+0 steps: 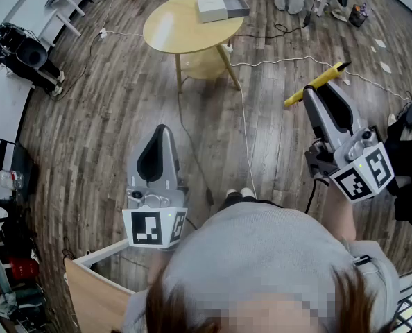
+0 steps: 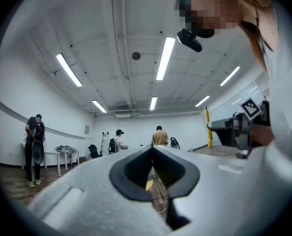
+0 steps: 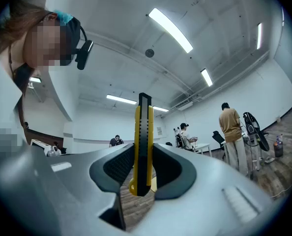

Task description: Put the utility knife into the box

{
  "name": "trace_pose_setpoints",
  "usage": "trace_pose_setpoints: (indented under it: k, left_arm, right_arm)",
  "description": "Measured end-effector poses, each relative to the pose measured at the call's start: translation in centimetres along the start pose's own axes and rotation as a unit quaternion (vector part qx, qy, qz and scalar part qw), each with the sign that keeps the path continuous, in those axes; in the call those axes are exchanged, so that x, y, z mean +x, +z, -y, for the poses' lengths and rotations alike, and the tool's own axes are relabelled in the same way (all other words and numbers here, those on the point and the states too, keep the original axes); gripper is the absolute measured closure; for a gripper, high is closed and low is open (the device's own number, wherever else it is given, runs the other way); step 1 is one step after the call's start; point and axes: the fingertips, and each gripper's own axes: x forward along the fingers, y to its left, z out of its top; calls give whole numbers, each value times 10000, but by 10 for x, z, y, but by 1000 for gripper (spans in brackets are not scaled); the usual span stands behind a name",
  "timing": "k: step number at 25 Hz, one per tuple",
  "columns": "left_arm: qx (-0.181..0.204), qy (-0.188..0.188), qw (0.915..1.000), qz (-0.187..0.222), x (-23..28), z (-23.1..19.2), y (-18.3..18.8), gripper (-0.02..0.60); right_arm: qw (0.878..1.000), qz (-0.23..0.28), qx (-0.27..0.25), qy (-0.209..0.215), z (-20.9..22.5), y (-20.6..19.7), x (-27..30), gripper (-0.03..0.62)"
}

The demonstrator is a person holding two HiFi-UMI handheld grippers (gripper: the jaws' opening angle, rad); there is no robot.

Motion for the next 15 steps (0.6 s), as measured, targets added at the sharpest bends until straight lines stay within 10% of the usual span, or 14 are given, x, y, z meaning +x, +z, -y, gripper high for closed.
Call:
trace_pose_setpoints:
  k: [15]
  left_arm:
    - [-47, 2, 10000, -69, 0, 5, -4, 580]
  right_arm:
    - [9998, -87, 179, -12, 3, -2, -3, 473]
